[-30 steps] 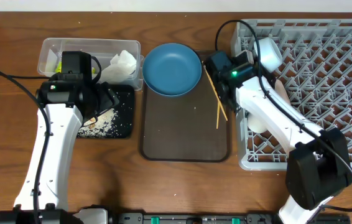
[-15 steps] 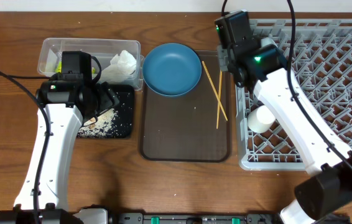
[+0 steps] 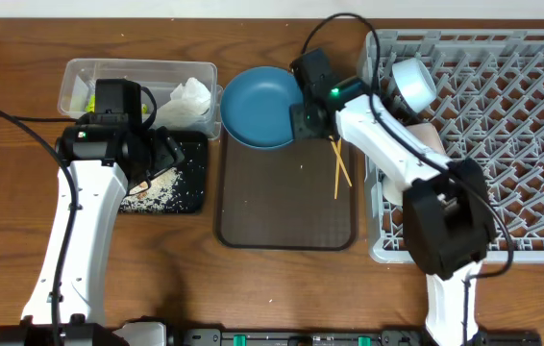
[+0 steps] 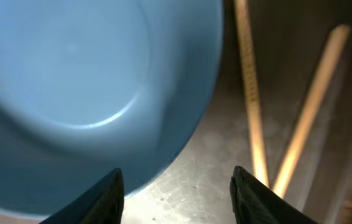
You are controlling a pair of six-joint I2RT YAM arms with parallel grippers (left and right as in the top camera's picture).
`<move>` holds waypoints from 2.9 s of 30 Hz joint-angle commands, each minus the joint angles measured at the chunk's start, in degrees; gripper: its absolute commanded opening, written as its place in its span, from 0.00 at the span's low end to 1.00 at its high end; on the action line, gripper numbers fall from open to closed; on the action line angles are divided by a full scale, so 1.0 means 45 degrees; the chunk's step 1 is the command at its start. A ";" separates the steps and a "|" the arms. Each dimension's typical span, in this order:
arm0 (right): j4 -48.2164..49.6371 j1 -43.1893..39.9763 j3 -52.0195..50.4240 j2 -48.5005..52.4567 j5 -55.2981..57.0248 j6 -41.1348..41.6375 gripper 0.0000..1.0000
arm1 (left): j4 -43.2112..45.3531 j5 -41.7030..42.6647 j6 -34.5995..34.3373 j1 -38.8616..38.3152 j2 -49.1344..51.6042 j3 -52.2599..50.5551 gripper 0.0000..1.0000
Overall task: Sort waste into correct bins and load items into the dishwasher rack
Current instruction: 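Move the right gripper to the edge of the blue plate, then grasp the blue plate edge with the right gripper, then lift the blue plate and stand it upright in the dish rack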
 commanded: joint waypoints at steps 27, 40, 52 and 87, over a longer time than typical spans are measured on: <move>-0.1826 -0.0568 0.0097 -0.1569 -0.0665 -0.1462 0.01 | -0.0083 -0.0155 0.0078 0.0053 -0.0126 0.0257 0.90; -0.2025 -0.1977 0.0097 -0.7014 0.8310 -0.1768 0.01 | -0.0083 -0.0151 0.0078 0.0053 -0.0126 0.0257 0.90; -0.1938 -0.3716 0.0044 -0.6941 1.4426 -0.5391 0.01 | -0.0083 -0.0155 0.0078 0.0053 -0.0126 0.0257 0.90; 0.4658 -0.6343 0.0034 -0.2832 1.2764 -1.4838 0.01 | -0.0083 -0.0155 0.0078 0.0053 -0.0126 0.0257 0.90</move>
